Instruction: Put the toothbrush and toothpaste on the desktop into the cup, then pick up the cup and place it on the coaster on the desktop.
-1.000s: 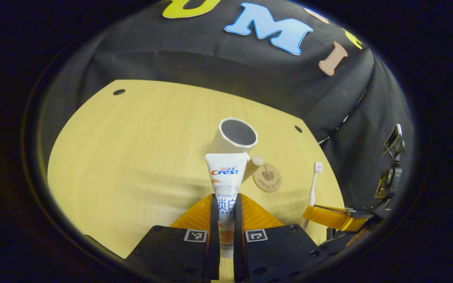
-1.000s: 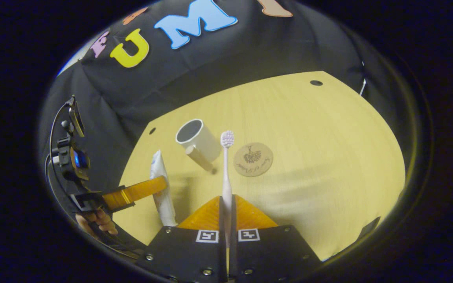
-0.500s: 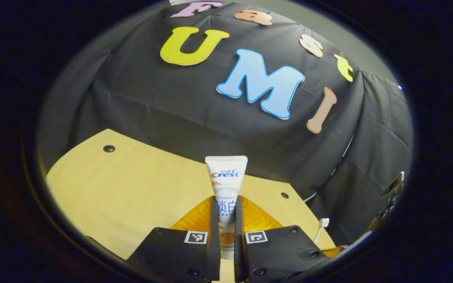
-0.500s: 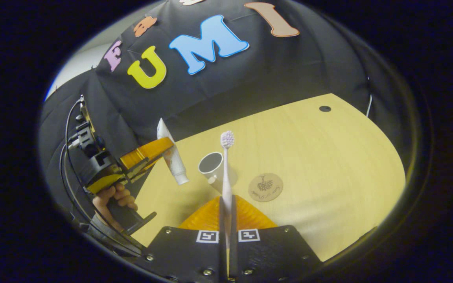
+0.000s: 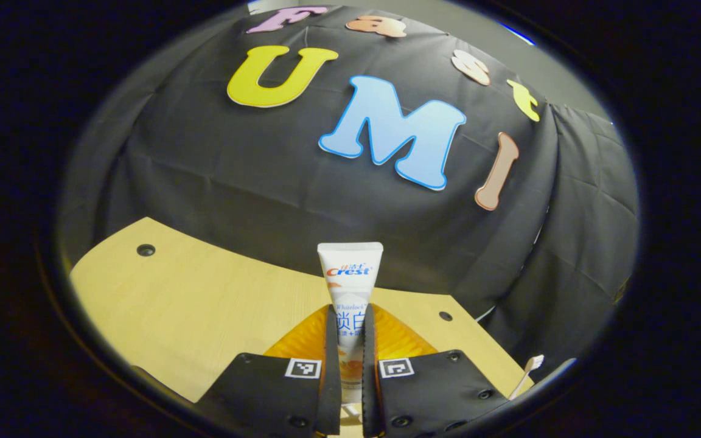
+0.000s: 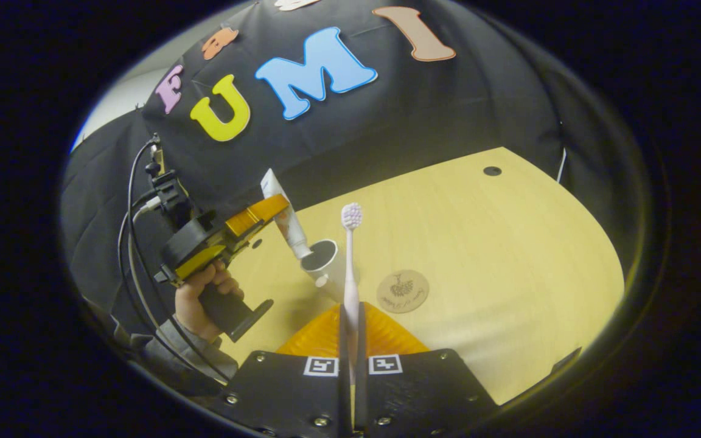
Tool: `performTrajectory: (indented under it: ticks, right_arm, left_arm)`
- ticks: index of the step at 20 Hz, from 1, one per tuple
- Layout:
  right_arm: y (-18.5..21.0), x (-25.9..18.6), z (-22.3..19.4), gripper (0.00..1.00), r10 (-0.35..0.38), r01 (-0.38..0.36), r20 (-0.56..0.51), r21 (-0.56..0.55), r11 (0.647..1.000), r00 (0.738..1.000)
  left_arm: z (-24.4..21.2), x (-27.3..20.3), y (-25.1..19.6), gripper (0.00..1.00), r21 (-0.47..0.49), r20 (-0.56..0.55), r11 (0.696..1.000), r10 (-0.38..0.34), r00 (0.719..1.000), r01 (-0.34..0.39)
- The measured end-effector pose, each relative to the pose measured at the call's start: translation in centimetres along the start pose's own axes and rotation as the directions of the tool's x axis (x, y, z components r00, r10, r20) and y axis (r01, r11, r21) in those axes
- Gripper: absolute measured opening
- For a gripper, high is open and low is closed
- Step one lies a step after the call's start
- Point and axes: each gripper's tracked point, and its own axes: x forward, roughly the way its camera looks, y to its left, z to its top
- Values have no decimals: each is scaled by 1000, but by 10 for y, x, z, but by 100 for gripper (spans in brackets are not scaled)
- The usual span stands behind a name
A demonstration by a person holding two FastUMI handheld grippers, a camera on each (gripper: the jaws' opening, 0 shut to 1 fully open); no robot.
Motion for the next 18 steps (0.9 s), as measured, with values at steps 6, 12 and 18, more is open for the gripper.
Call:
performTrajectory:
  ticks: [6,12,18]
  right_arm:
    - [-1,-2,1,4,-17,17,10,6,1000,1000]
    - [-2,-1,-3,4,-34,33,5,18,999,999]
    - [-2,-3,-7,4,-27,27,14,12,1000,1000]
  left_arm:
    - [-26,24,10,21,30,-59,999,25,998,-23]
    - [-54,28,19,28,38,-141,998,48,989,-43]
    - [-79,17,17,31,-38,-217,998,32,976,-41]
